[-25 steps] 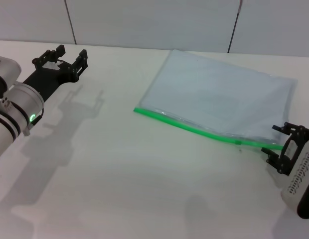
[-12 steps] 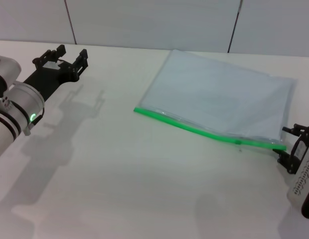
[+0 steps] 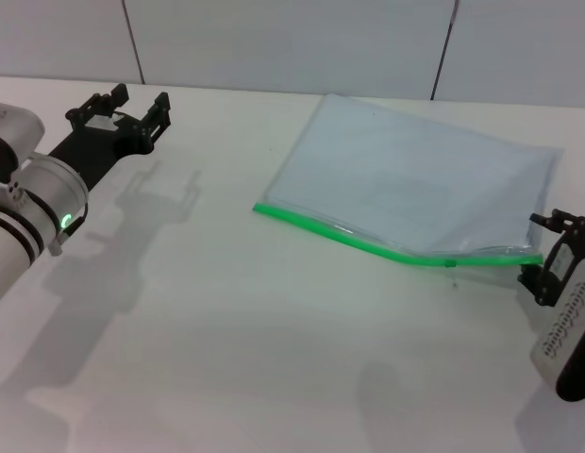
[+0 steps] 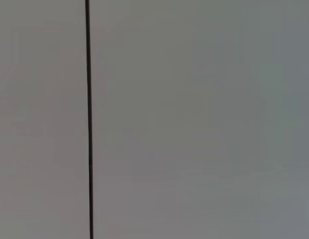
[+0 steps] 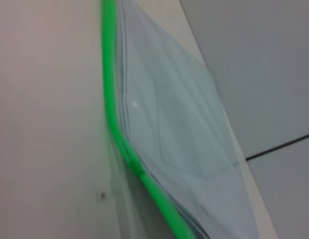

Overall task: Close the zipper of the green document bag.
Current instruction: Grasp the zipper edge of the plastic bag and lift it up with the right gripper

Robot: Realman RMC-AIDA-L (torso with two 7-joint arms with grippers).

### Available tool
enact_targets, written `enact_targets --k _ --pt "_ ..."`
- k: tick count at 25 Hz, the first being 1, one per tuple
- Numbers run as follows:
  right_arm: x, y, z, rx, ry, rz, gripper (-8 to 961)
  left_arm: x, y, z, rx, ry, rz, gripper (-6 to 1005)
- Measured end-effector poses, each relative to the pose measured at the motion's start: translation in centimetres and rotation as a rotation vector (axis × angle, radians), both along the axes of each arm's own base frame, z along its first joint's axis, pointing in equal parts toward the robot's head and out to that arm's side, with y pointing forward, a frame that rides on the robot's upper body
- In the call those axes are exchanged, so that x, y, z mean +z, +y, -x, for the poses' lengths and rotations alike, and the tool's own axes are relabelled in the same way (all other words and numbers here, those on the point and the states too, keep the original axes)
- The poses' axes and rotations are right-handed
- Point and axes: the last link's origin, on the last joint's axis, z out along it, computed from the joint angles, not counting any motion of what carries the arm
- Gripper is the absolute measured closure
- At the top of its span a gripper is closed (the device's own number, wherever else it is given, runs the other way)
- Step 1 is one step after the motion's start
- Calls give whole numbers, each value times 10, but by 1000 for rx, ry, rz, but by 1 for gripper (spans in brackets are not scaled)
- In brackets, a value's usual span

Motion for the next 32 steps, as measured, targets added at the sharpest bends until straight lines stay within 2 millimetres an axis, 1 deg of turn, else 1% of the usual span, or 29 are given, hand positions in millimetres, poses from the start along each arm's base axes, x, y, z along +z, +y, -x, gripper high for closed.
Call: enact_targets --k 10,14,17,20,24,29,32 --pt "-15 8 4 52 -37 25 434 -1 1 -3 -6 -4 1 391" --pt "-18 11 2 63 -63 38 435 -3 2 -4 -9 -5 3 393" --pt "-20 15 1 70 -79 41 436 -3 2 -5 -10 -5 3 395" --pt "-18 20 -2 90 -85 4 436 -2 2 -5 -11 -5 3 397" --pt "-19 21 -6 109 -93 -28 437 -4 4 -8 -20 -2 8 400" --pt "-20 21 -5 114 -90 -32 464 -4 4 -9 -22 -2 9 403" --pt "-22 22 -3 119 -85 -26 558 -4 4 -10 -23 -3 9 405"
